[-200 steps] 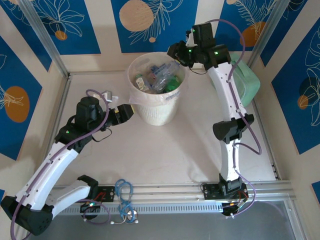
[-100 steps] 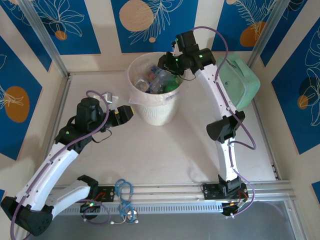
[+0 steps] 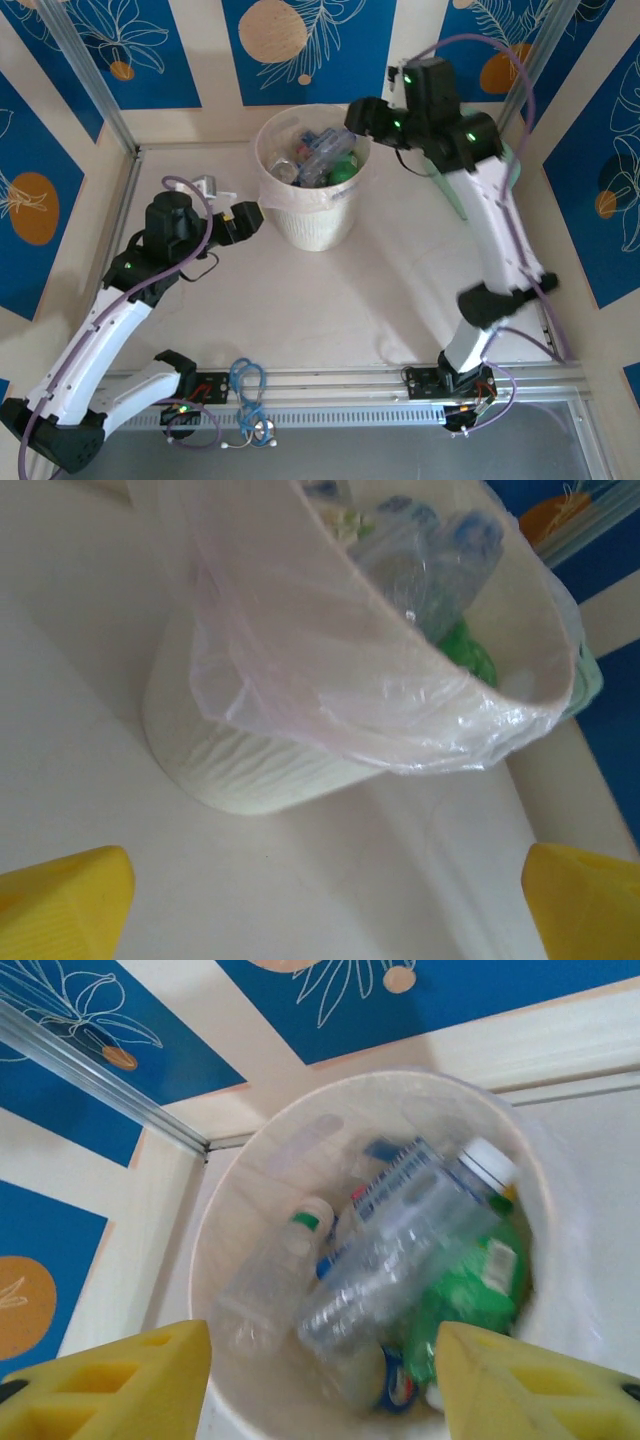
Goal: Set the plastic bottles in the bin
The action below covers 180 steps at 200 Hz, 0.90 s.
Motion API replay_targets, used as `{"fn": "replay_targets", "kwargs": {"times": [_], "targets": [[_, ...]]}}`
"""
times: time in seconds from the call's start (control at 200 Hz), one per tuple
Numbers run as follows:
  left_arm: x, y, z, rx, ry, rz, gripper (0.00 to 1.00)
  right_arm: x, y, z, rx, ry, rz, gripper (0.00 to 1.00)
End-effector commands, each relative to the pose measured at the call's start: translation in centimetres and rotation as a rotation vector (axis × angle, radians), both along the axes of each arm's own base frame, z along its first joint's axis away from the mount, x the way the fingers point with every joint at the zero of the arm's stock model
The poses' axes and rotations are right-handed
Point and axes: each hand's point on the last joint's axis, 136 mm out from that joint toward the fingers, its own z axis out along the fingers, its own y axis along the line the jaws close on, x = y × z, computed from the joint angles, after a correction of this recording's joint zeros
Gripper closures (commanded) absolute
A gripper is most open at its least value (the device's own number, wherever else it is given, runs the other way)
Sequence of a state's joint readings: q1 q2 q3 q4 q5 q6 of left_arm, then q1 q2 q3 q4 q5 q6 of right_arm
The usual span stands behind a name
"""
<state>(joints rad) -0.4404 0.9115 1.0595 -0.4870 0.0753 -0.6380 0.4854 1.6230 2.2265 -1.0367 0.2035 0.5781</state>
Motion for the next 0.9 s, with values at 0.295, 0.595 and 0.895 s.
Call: {"fn": "replay_targets", "kwargs": {"times": [0.295, 0.595, 0.895], "targets": [[2.5, 13.5, -7.4, 0.559, -0.232, 0.631, 0.00, -15.1, -16.3, -22.0, -0.134, 0.078, -0.502, 0.11], [4.4, 15.3, -15.4, 0.847, -0.202, 0.590, 0.00, -14.3, -21.8, -27.3, -0.340, -0.110, -0.716, 0.01], [9.2, 17.0, -19.5, 0.831, -0.165, 0.568, 0.00, -5.0, -22.1, -31.3, -0.646, -0.139, -0.611, 0.01]]}}
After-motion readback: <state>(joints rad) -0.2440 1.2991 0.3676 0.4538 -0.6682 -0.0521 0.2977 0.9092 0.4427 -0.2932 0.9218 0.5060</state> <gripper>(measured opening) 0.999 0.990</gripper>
